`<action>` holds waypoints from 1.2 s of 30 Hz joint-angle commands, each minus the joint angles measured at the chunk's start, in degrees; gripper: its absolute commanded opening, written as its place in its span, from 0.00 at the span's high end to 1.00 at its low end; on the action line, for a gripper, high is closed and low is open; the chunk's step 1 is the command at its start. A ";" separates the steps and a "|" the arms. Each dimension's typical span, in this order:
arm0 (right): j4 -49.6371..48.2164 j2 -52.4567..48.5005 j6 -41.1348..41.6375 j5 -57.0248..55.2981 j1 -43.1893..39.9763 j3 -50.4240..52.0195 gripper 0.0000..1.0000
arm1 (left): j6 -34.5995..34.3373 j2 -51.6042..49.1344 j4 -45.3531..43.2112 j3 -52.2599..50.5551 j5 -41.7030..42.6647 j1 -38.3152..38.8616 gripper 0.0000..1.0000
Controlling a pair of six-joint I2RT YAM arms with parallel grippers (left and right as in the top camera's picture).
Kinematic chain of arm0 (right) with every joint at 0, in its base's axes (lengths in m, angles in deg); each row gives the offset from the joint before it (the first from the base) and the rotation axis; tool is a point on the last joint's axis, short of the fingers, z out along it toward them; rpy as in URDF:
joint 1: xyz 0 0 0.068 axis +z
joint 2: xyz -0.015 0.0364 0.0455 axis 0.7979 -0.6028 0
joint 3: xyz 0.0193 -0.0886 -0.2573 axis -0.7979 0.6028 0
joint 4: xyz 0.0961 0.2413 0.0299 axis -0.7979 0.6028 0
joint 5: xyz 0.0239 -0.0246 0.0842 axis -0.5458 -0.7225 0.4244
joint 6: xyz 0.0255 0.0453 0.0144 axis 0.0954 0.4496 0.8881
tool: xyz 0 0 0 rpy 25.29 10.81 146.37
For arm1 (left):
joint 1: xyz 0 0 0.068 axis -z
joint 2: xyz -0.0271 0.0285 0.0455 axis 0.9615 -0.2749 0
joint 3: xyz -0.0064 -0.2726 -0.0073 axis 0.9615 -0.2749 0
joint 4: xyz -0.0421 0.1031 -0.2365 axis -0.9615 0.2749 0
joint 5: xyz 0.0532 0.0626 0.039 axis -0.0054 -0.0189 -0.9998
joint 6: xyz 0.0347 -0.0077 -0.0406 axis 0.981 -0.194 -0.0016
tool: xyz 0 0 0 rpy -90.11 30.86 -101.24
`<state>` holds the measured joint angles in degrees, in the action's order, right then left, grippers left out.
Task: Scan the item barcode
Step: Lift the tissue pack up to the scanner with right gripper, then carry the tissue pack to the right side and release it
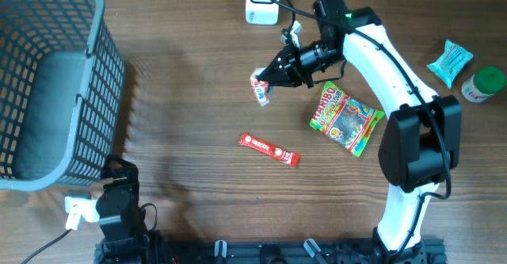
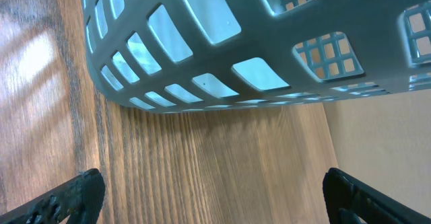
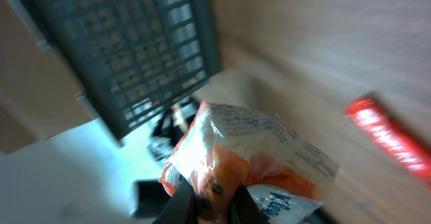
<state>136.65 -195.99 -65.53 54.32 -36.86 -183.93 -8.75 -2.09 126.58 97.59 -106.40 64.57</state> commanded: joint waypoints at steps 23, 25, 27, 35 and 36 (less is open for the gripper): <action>-45.05 8.13 -10.56 -84.98 15.69 -0.57 0.95 | -0.13 0.20 0.20 -0.28 -1.16 0.04 0.00; -52.00 4.46 -13.57 -92.00 16.17 -0.57 0.95 | -0.13 0.20 0.20 -0.28 -1.16 0.04 0.00; -59.54 0.48 -15.76 -94.18 16.17 -0.57 0.96 | -0.13 0.20 0.20 -0.28 -1.16 0.04 0.00; -95.30 -16.79 -30.08 -98.09 16.02 -0.59 0.95 | -0.13 0.20 0.20 -0.28 -1.16 0.04 0.00; -96.85 -18.25 -30.80 -98.86 15.87 -0.59 0.95 | -0.13 0.20 0.20 -0.28 -1.16 0.04 0.00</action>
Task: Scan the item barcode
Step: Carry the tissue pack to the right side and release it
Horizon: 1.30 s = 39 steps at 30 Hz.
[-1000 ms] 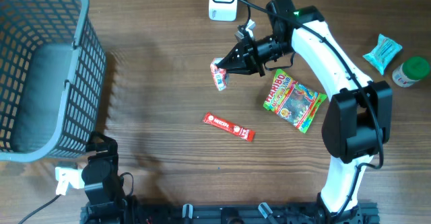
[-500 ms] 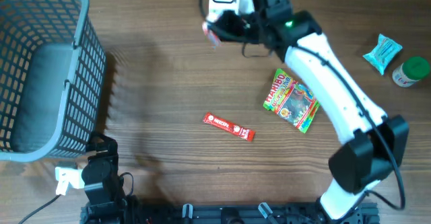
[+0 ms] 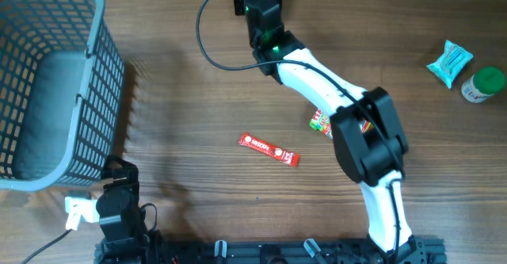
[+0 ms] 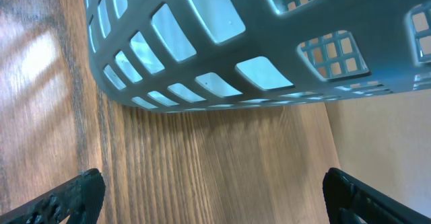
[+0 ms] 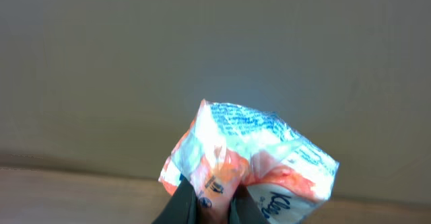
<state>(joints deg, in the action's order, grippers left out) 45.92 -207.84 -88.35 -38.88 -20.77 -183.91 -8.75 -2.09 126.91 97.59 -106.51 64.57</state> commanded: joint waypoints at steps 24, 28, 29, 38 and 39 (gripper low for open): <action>-10.69 -7.87 -52.81 -42.95 -6.49 -0.61 0.96 | -0.13 0.20 -0.13 -0.28 -1.05 0.04 0.00; -8.44 -7.89 -52.37 -51.69 -15.74 0.42 0.96 | -0.13 0.20 -0.13 -0.28 -1.05 0.04 0.00; -7.54 -7.89 -52.26 -52.83 -18.25 1.01 0.96 | -0.13 0.20 -0.13 -0.28 -1.05 0.04 0.00; 14.93 -7.89 -28.79 -46.34 -32.98 11.80 0.96 | -0.13 0.20 -0.13 -0.28 -1.05 0.04 0.00; 15.52 -7.89 -27.93 -45.55 -33.73 12.61 0.96 | -0.13 0.20 -0.13 -0.28 -1.05 0.04 0.00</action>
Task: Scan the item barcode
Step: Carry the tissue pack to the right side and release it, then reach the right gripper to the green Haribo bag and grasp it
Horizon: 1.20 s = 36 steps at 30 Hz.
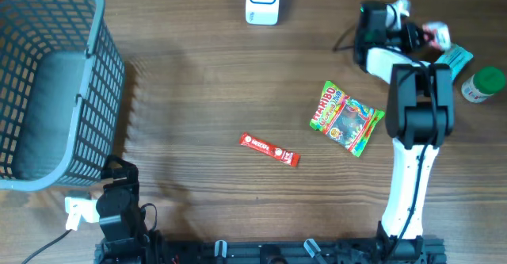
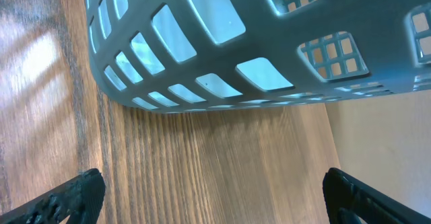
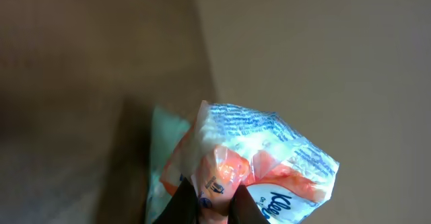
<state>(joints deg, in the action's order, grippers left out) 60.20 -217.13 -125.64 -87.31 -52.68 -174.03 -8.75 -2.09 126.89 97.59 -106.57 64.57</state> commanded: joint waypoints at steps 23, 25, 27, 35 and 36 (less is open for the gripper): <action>34.71 11.28 35.82 38.99 -5.31 1.66 0.00 | -0.13 0.20 -0.11 -0.28 -0.98 0.04 0.00; 40.92 16.90 39.80 56.65 -3.04 -1.51 0.00 | -0.13 0.20 -0.11 -0.28 -0.98 0.04 0.00; 45.64 21.42 43.63 68.67 -1.49 -4.24 0.00 | -0.13 0.17 -0.11 -0.28 -0.98 0.04 0.00; 74.75 37.38 41.68 87.54 7.26 -5.51 0.12 | -0.13 0.20 -0.11 -0.28 -0.98 0.04 0.00; 78.14 37.40 38.32 87.49 8.98 -5.03 0.29 | -0.13 0.20 -0.11 -0.28 -0.98 0.04 0.00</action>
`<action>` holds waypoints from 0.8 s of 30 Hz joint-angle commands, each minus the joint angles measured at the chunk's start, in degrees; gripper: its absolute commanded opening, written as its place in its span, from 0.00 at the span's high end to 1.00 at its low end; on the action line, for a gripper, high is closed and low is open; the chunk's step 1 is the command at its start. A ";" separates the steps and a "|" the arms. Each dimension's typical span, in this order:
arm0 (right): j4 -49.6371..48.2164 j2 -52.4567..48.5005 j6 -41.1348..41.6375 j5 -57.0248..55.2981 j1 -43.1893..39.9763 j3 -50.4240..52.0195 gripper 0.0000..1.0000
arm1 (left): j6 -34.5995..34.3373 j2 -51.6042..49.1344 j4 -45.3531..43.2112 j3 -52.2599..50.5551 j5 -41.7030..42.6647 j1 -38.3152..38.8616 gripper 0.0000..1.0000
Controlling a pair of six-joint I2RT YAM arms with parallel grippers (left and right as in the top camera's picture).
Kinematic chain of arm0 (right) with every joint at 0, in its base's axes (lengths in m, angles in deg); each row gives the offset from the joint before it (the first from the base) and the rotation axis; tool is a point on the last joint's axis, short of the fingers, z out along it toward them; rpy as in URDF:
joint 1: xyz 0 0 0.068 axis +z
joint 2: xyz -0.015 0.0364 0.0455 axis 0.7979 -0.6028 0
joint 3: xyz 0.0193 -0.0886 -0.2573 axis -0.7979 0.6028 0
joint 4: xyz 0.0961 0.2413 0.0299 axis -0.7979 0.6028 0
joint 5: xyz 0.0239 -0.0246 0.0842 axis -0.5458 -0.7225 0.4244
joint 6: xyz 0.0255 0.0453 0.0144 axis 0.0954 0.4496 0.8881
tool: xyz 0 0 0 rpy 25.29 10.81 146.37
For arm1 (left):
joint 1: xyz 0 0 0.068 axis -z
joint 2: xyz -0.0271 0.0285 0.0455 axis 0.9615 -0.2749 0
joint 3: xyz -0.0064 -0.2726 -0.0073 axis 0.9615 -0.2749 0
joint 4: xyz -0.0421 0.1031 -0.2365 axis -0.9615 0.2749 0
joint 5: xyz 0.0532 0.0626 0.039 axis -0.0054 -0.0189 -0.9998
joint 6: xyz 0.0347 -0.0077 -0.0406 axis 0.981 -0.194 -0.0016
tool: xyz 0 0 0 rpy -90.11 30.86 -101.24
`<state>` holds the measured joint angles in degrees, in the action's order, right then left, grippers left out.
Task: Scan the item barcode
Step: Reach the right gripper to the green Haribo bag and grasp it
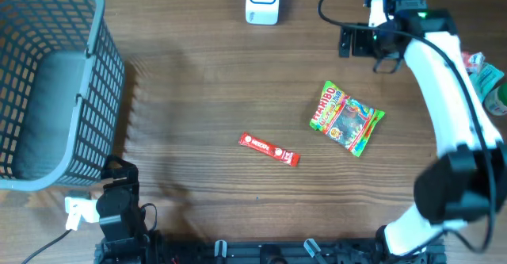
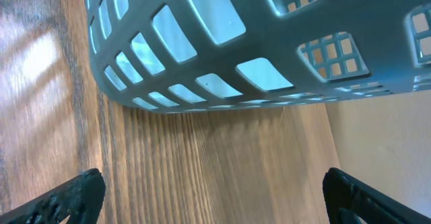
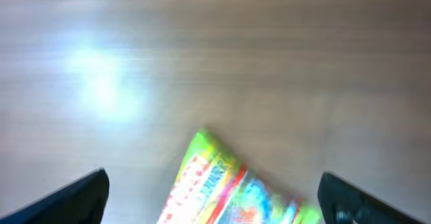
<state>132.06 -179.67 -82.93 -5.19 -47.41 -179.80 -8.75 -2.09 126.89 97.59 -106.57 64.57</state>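
The white scanner stands at the table's far edge. An orange and white packet lies at the right edge, touching a teal packet. My right gripper is open and empty, above and just beyond the Haribo bag. A red bar lies mid-table. My left gripper is open and empty at the near left, beside the basket.
The grey basket fills the left side. A green-capped bottle stands at the right edge beside the teal packet. A black cable loops near the right wrist.
My right gripper was shut on the orange and white packet at the far right. Now it is open and further left over the Haribo bag; the packet lies by the teal packet.
My right gripper held the packet above mid-table, below the scanner. Then it held it up at the scanner on the far edge. Then it held it at the far right above the teal packet. Now the packet lies there, let go. The left arm has stayed still.
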 commanded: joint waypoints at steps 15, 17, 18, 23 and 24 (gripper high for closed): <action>-3.32 -0.11 0.42 -28.74 22.01 26.91 0.01 | -0.13 0.20 -0.11 -0.28 -0.98 0.04 0.00; -8.24 -0.13 -1.49 -29.70 22.01 30.77 0.00 | -0.13 0.20 -0.11 -0.28 -0.98 0.04 0.00; -10.21 -0.13 -1.53 -30.47 22.05 32.17 0.00 | -0.13 0.20 -0.11 -0.28 -0.98 0.04 0.00; -17.31 -0.17 -2.73 -34.49 22.05 38.10 0.00 | -0.13 0.20 -0.11 -0.28 -0.98 0.04 0.00; -18.53 -0.17 -2.60 -36.11 22.05 39.12 0.00 | -0.13 0.20 -0.11 -0.28 -0.98 0.04 0.00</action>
<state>115.49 -179.19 -84.68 -35.01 -25.42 -143.25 -8.75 -2.09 126.91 97.59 -106.57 64.57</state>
